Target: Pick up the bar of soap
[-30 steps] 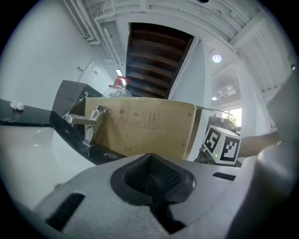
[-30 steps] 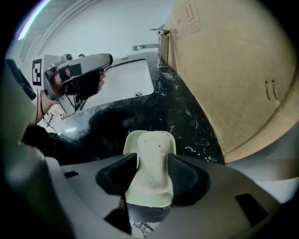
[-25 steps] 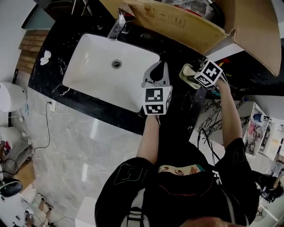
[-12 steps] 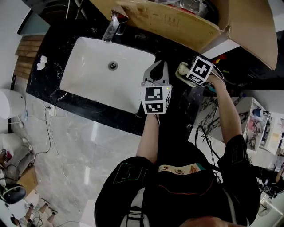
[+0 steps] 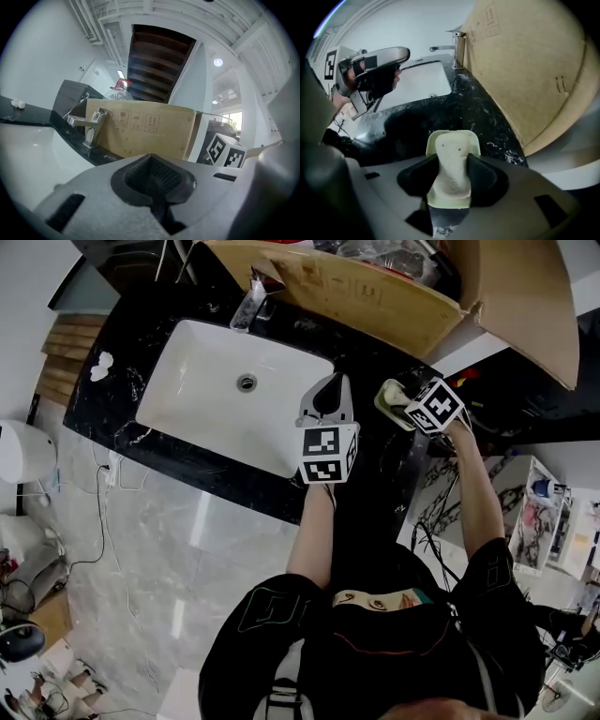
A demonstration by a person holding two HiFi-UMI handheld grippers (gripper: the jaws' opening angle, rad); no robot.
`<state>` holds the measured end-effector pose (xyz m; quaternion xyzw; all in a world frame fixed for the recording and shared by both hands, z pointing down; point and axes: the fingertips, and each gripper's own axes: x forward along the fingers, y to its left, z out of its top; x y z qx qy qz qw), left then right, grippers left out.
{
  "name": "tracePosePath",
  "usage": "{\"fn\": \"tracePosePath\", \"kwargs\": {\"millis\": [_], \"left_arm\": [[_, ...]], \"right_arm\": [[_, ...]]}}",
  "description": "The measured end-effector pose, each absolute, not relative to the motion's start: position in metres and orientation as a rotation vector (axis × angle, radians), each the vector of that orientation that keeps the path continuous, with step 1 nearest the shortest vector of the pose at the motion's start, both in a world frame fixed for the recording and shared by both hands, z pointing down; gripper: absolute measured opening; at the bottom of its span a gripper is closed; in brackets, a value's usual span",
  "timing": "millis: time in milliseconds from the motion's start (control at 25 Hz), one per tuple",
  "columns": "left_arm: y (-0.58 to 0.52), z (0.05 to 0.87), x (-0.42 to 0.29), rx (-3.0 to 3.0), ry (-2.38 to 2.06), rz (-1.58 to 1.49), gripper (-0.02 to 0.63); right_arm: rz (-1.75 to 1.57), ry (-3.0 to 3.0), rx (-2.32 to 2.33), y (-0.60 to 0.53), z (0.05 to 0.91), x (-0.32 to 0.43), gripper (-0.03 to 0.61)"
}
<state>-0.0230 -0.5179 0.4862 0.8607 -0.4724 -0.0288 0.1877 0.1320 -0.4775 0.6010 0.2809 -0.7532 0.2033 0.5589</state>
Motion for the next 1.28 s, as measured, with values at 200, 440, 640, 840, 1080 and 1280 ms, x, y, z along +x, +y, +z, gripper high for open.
{"fn": "tracePosePath", "kwargs": {"millis": [200,440,640,840,1080,1280], "left_arm": [[-0.511,0.476,-0.024,2.444,-1.343,-0.090,0.008],[-0.498,0.466,-0.014,2.477,-1.338,-0.077,0.008],[-0.482,0.461,-0.010,2.479,-1.368,-0.068,0.008],[-0.453,0.441,0.007,2.528,-1.379,-0.062,0.008],[-0.422,0.421,0.017,2.563,-1.423,-0.054,0.008],[-0.401,0.403,0.014,2.568,-1.527,-0.046,0.008]], "right_arm": [[0.477,-1.864,0.802,-0.475,0.588,0.136,0.195],[0.493,-2.048,1.117,-0.476,0.552,0.140,0.190],[0.445,-2.168,1.298,-0.469,0.518,0.144,0.183],[0.401,-2.294,1.428,-0.450,0.481,0.149,0.181],[0.358,-2.444,1.578,-0.427,0.439,0.160,0.181],[0.292,-2.567,1.661,-0.401,0.405,0.171,0.179]]}}
